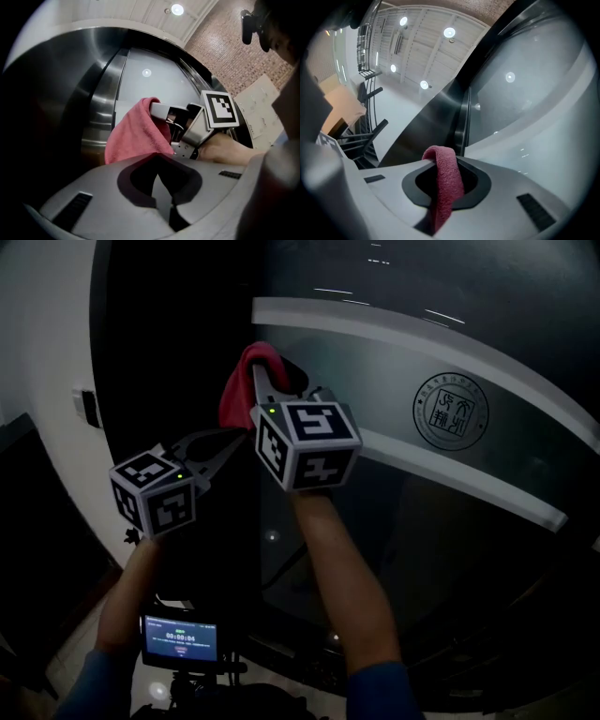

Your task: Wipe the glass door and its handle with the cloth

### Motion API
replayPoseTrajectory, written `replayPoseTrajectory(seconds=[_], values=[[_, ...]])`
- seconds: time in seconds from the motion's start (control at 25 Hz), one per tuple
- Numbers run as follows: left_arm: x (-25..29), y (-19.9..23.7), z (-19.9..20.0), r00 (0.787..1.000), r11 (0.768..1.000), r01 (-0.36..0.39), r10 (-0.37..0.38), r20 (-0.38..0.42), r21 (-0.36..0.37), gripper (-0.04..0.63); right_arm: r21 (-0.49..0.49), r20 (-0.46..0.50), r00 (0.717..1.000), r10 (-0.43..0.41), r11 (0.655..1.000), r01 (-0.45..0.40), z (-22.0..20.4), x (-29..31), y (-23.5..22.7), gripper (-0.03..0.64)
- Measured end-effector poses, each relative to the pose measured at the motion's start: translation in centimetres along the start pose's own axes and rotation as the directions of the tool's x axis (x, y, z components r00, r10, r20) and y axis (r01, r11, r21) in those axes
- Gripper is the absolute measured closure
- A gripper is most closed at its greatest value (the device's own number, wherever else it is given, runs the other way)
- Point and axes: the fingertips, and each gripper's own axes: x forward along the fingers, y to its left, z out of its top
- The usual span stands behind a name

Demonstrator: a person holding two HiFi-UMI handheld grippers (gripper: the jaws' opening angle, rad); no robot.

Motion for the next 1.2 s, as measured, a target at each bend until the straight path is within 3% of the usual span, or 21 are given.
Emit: replayPoseTrajectory(seconds=[0.16,0.32,0.44,0.68,0.92,1.04,1.12,1.2], values=[[3.2,-0.4,0.1,0.994,0.995,0.101,-0.101,0.027,-0.004,0.584,-0.053,-0.005,0.994,-0.105,0.993,0.105,-0.2,-2.2,-3.4,0.588],[7.4,-5.1,-1.0,0.973,0.974,0.227,-0.227,0.033,-0.020,0.584,-0.109,-0.033,0.976,-0.215,0.971,0.211,0.1,-7.6,-8.1,0.588],[10.8,-10.7,-1.7,0.940,0.939,0.342,-0.340,0.039,-0.043,0.584,-0.166,-0.040,0.937,-0.348,0.927,0.338,1.7,-14.4,-13.3,0.588],[15.5,-20.7,-2.0,0.894,0.891,0.448,-0.445,0.058,-0.077,0.584,-0.246,-0.067,0.840,-0.539,0.824,0.510,4.7,-27.1,-22.4,0.588],[19.0,-30.3,-3.4,0.841,0.836,0.540,-0.540,0.033,-0.098,0.583,-0.269,-0.031,0.756,-0.654,0.734,0.624,8.7,-36.7,-27.7,0.588],[19.8,-33.4,-3.5,0.825,0.818,0.565,-0.564,0.041,-0.105,0.584,-0.277,-0.009,0.706,-0.708,0.680,0.679,10.5,-40.6,-29.7,0.588],[20.3,-34.7,-3.5,0.821,0.814,0.570,-0.569,0.046,-0.110,0.584,-0.297,-0.005,0.688,-0.726,0.658,0.692,11.1,-42.1,-30.4,0.588],[20.7,-35.7,-3.7,0.818,0.810,0.575,-0.574,0.045,-0.115,0.584,-0.325,-0.013,0.689,-0.725,0.654,0.683,11.2,-42.6,-30.6,0.591]])
